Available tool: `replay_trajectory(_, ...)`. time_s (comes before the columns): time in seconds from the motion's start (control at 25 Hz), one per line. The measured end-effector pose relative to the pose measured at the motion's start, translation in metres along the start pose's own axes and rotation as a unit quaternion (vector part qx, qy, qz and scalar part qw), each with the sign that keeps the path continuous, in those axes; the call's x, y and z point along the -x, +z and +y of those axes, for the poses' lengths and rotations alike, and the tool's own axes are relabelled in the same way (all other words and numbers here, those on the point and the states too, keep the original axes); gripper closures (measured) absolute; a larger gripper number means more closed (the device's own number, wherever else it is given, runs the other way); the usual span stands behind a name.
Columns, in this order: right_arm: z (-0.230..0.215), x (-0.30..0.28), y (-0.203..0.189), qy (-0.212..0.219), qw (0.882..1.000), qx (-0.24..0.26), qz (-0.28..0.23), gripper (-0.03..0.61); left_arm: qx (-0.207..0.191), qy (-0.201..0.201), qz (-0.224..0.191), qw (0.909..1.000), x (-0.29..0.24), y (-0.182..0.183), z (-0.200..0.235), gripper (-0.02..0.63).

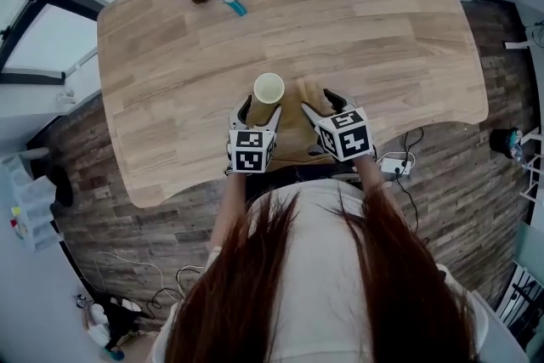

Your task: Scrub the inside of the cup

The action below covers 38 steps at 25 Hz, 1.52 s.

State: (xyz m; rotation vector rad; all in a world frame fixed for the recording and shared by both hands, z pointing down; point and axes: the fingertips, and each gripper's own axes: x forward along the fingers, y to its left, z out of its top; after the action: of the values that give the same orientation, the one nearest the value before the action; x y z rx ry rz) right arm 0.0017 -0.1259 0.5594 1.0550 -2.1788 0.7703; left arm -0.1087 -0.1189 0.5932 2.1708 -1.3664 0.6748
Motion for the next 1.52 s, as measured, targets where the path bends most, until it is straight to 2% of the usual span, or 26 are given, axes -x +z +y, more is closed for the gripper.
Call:
replay_trajectory(0.48,-0.004,-0.018,-0.023,0.001,0.999,-0.029,0.043,0.327,-0.011,0.018,0.017,0.9996,-0.026,-0.014,0.006,0.308)
replay_trajectory(0.96,-0.010,-0.034,-0.038,0.002,0.996,-0.059,0.067,0.325,-0.044,0.040,0.008,0.9982,-0.041,-0.005,0.010,0.308)
replay_trajectory(1.28,-0.016,-0.044,-0.044,-0.008,0.995,-0.061,0.077,0.327,-0.084,0.052,0.021,0.9949,-0.051,-0.006,0.009,0.310)
replay_trajectory(1.52,-0.018,-0.047,-0.048,-0.019,0.995,-0.048,0.086,0.330,-0.095,0.055,0.018,0.9938,-0.051,-0.005,0.009,0.310)
